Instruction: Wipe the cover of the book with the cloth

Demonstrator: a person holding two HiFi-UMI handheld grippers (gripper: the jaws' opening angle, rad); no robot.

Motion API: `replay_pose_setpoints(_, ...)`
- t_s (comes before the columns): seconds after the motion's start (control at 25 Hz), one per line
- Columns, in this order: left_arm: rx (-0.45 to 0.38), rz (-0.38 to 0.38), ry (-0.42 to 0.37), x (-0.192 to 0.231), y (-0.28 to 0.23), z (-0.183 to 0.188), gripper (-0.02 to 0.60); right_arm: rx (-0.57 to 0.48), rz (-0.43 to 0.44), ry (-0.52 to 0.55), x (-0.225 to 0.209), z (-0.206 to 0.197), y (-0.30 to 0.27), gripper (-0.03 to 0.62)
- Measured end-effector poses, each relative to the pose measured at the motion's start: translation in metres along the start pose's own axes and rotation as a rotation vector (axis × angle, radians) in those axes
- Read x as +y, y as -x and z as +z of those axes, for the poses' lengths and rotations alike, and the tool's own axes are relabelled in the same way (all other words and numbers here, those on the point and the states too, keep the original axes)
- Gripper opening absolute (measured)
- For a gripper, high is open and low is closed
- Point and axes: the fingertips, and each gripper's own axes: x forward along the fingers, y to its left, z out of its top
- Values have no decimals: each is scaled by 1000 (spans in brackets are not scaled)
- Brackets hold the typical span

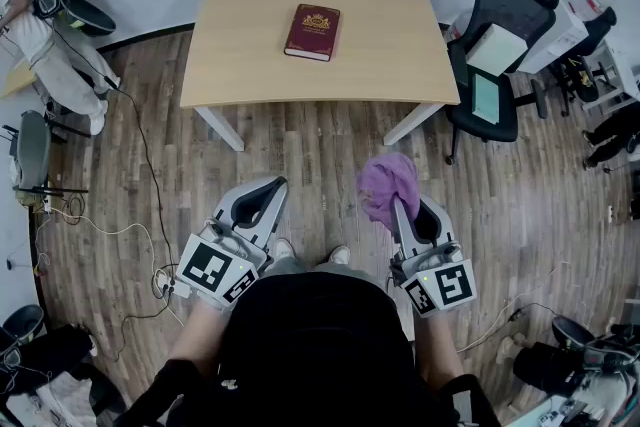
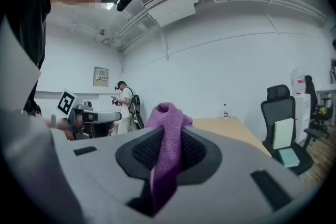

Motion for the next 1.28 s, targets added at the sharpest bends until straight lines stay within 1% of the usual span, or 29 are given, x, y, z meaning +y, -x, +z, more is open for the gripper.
replay_pose_setpoints(0.2, -6, 8, -6, 11, 5, 0, 20, 8, 5, 5, 10, -3, -7, 77)
replay_pose_setpoints(0.4, -1, 13, 18, 26, 12, -5, 20, 14, -7, 1, 18, -5, -16, 77)
replay_pose_setpoints(0.68, -7, 16, 28, 50, 31, -5, 20, 16, -30, -38, 32, -7, -34, 78)
replay_pose_setpoints(1.0, -1, 15, 63, 93, 53, -15, 20, 50, -33, 10, 66, -14, -61, 78)
replay_pose_setpoints(1.12, -1, 18, 76, 102, 52, -17, 20, 56, -42, 14, 64, -15, -67, 78)
replay_pose_setpoints(1.28, 6, 19, 65, 110, 38, -17, 20, 54, -53, -1, 49, -16, -79, 78)
